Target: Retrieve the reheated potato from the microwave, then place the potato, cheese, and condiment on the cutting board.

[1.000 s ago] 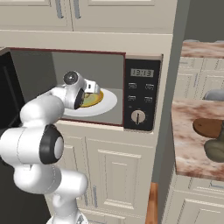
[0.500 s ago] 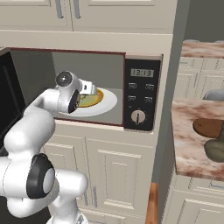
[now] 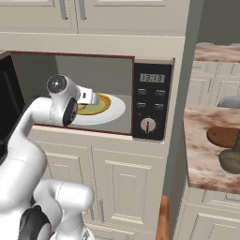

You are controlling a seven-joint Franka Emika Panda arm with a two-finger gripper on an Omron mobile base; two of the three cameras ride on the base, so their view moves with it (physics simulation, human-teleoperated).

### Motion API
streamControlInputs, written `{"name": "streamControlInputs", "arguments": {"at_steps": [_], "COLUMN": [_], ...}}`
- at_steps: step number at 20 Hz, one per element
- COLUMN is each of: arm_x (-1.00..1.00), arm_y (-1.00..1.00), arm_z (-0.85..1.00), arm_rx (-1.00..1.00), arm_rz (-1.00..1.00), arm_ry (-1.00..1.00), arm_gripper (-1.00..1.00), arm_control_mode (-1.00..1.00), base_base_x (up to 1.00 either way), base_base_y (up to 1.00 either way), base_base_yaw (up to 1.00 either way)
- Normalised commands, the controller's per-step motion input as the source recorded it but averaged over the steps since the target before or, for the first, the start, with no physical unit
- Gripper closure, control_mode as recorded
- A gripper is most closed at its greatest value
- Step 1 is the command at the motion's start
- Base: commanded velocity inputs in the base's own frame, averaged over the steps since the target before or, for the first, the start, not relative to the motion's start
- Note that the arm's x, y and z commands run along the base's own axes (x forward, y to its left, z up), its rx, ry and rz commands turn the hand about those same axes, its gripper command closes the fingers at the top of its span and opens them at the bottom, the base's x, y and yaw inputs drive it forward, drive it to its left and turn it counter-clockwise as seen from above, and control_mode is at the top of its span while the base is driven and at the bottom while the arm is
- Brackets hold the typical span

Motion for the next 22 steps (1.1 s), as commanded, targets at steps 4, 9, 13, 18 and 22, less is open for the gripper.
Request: {"name": "streamControlInputs", "arguments": {"at_steps": [4,9,13,18,22], "arm_x": [-0.81,-0.79,-0.66,-0.46,-0.11], "arm_y": [0.00,0.00,0.00,0.00,0.00], "arm_z": [0.11,0.10,0.17,0.16,0.06], "arm_rx": [0.01,0.04,0.04,0.01,0.00], "arm_rz": [0.00,0.00,0.00,-0.01,0.00], "arm_ry": [0.00,-0.02,-0.04,0.00,0.01], "arm_gripper": [1.00,1.00,1.00,1.00,1.00], "arm_control_mode": [-1.00,-1.00,-1.00,-1.00,-1.00], "base_base_x": [0.00,0.00,0.00,0.00,0.00], "base_base_y": [0.00,0.00,0.00,0.00,0.00], "base_base_yaw": [0.00,0.00,0.00,0.00,0.00]}}
